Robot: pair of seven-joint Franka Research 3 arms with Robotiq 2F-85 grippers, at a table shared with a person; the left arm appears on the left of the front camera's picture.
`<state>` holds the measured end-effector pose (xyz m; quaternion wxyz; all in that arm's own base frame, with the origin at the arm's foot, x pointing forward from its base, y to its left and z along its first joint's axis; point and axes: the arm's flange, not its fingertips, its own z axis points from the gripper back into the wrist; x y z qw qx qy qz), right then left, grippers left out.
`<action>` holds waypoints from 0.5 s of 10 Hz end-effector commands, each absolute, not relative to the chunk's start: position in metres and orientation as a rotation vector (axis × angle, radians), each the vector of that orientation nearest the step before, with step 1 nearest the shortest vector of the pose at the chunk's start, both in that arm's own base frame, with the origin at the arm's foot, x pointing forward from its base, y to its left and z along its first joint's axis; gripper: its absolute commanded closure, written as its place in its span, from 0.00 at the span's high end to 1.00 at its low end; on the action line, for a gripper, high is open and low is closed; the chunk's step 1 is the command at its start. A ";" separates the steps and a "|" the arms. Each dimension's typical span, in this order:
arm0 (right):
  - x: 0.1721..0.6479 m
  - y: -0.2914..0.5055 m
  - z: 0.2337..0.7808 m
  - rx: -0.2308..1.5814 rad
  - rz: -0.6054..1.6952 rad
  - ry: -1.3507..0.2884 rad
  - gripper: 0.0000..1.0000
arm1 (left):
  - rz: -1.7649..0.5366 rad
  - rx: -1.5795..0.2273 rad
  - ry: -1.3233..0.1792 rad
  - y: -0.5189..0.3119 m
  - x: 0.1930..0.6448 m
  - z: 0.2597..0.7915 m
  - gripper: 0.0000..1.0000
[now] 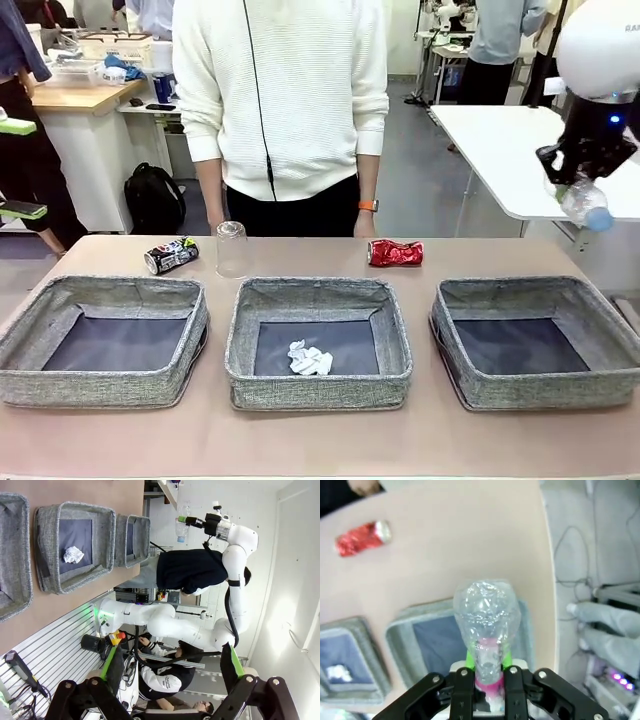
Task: Sort the waste into the appropriate baskets.
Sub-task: Pick up the waste item pointed out by the person.
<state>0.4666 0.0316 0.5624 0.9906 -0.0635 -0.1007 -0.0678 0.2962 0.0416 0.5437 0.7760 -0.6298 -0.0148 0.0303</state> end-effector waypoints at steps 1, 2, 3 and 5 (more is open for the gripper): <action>0.468 0.100 0.633 -0.096 -0.375 -0.161 0.20 | 0.050 -1.380 -0.051 0.041 0.297 0.545 1.00; 0.464 0.138 0.670 -0.073 -0.380 -0.056 0.20 | 0.050 -1.380 -0.051 0.041 0.297 0.545 1.00; 0.460 0.176 0.697 -0.122 -0.398 -0.069 0.20 | 0.050 -1.380 -0.051 0.041 0.297 0.545 1.00; 0.451 0.255 0.743 -0.110 -0.212 -0.061 0.20 | 0.050 -1.380 -0.051 0.041 0.297 0.545 1.00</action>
